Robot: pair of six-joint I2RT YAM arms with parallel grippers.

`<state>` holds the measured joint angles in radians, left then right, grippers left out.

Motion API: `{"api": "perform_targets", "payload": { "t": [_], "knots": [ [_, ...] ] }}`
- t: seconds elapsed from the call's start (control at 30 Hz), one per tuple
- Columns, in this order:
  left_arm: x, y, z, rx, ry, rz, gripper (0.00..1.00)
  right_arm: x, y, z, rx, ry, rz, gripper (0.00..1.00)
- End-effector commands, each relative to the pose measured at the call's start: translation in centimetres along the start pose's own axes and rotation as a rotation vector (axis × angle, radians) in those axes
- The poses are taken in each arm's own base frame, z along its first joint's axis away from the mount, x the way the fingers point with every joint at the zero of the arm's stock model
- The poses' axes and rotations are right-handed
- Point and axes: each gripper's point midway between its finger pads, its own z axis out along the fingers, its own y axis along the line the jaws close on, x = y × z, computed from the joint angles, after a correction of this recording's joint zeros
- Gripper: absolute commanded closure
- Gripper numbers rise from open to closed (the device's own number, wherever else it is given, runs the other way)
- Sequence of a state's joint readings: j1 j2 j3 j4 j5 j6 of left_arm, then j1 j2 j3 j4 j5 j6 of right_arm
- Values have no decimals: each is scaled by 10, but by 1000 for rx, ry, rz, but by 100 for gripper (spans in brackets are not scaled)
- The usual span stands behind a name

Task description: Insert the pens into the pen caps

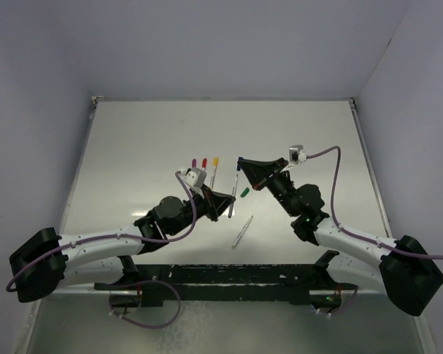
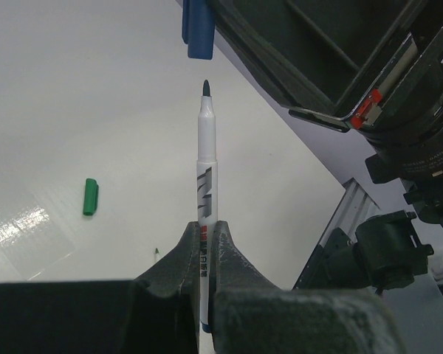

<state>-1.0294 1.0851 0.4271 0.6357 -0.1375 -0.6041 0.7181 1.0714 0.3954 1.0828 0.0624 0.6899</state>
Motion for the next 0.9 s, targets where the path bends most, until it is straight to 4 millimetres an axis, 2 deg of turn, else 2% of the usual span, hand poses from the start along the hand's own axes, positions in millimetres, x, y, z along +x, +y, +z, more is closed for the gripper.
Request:
{"api": "perform_targets", "payload": {
  "t": [0.0, 0.87],
  "knots": [
    [-19, -10, -1, 44, -75, 17, 100, -14, 13, 2, -47, -56, 22, 100],
    [-14, -2, 4, 13, -76, 6, 100, -9, 11, -3, -44, -41, 43, 100]
  ]
}}
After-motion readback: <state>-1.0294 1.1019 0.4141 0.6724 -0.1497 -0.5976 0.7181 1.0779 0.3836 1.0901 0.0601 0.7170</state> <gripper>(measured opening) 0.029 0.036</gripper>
